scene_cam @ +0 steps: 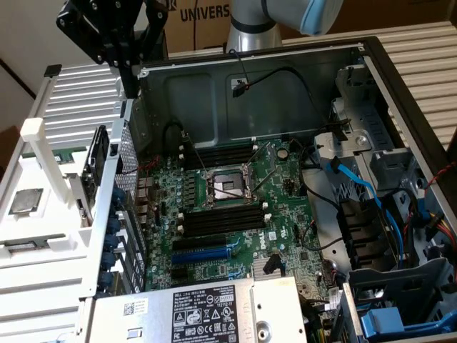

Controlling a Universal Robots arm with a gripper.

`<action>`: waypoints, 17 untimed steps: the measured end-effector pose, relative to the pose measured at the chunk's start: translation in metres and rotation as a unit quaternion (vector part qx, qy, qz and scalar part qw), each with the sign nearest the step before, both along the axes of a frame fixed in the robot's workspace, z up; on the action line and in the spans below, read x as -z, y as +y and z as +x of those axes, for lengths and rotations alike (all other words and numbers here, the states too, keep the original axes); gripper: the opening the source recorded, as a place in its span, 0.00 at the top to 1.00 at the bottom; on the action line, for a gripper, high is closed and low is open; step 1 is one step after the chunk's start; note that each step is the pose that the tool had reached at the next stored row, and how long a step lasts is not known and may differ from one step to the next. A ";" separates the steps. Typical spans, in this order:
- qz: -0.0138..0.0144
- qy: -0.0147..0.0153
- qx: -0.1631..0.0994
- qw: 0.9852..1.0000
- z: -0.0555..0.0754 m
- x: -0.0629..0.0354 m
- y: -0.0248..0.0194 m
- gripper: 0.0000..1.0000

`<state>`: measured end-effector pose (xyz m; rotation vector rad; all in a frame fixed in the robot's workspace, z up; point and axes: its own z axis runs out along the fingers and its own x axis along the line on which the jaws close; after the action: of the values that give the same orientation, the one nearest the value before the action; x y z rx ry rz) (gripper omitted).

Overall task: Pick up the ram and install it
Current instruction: 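Reach for the ram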

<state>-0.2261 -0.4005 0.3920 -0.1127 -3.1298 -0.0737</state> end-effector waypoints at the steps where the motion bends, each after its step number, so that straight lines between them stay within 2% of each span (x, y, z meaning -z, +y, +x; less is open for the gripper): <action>1: 0.000 0.003 0.000 1.000 -0.005 0.0002 0.0000 0.90; 4: 0.000 0.003 0.000 1.000 -0.015 0.0015 -0.0001 0.90; 7: 0.001 0.001 0.000 1.000 -0.021 0.0026 -0.0001 0.90; 15: 0.001 0.001 0.000 1.000 -0.058 0.0041 -0.0004 0.90; 17: 0.001 0.001 0.000 1.000 -0.071 0.0052 -0.0004 0.90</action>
<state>-0.2974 -0.4009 0.3868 -0.1133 -3.1280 -0.0755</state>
